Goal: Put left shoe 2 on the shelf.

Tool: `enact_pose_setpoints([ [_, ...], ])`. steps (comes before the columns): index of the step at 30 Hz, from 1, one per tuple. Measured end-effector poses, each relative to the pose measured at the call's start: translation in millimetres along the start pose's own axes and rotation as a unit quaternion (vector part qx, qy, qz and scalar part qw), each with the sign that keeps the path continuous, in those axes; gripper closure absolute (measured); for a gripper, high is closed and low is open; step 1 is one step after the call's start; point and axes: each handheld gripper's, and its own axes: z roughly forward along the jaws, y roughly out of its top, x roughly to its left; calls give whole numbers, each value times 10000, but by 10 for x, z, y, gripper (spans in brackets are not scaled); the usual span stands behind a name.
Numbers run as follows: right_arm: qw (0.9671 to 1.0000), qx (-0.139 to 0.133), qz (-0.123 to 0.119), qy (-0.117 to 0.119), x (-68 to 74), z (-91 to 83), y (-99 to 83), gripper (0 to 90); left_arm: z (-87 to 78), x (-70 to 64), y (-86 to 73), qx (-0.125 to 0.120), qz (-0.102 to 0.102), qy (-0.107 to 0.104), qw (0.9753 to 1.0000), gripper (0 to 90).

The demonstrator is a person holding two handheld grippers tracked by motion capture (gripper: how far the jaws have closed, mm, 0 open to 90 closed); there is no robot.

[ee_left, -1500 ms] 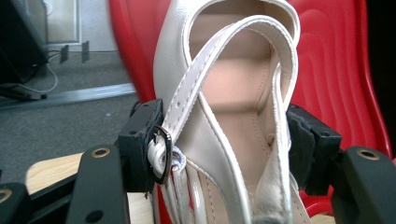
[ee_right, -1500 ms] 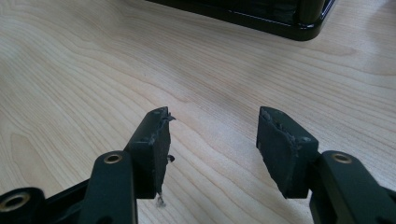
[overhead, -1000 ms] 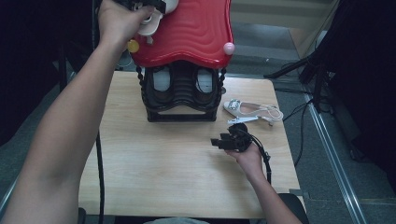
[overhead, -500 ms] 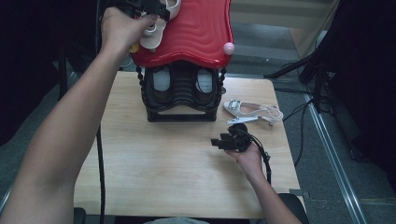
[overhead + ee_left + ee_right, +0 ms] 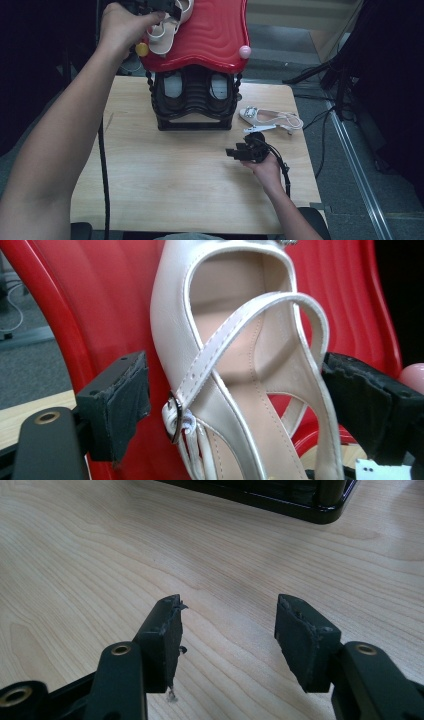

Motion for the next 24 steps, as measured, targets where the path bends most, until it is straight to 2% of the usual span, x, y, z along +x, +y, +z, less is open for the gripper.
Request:
enact_pose_setpoints([
  [5,10000,-6,-11,-4,-1,-1,1,460,-93,40,19,10,22,-56,10000,162],
  [8,10000,11,-2,-16,-5,-4,0,461,-161,88,20,-80,-38,-38,10000,180],
  [11,10000,15,2,-20,-6,-5,-2,460,-231,158,12,-85,-40,-35,9999,202],
  [12,10000,15,5,-22,-7,-6,-3,460,-254,179,5,-104,-32,-36,9999,236],
  [15,10000,15,12,-35,-10,-6,-4,460,-313,279,-24,-94,-72,-32,9999,241],
  [21,10000,9,17,-39,-12,-3,-4,460,-358,399,-80,-147,-139,-52,9998,251],
  [24,10000,6,21,-41,-13,-10,-3,460,-359,483,-141,-123,-141,14,9998,272],
])
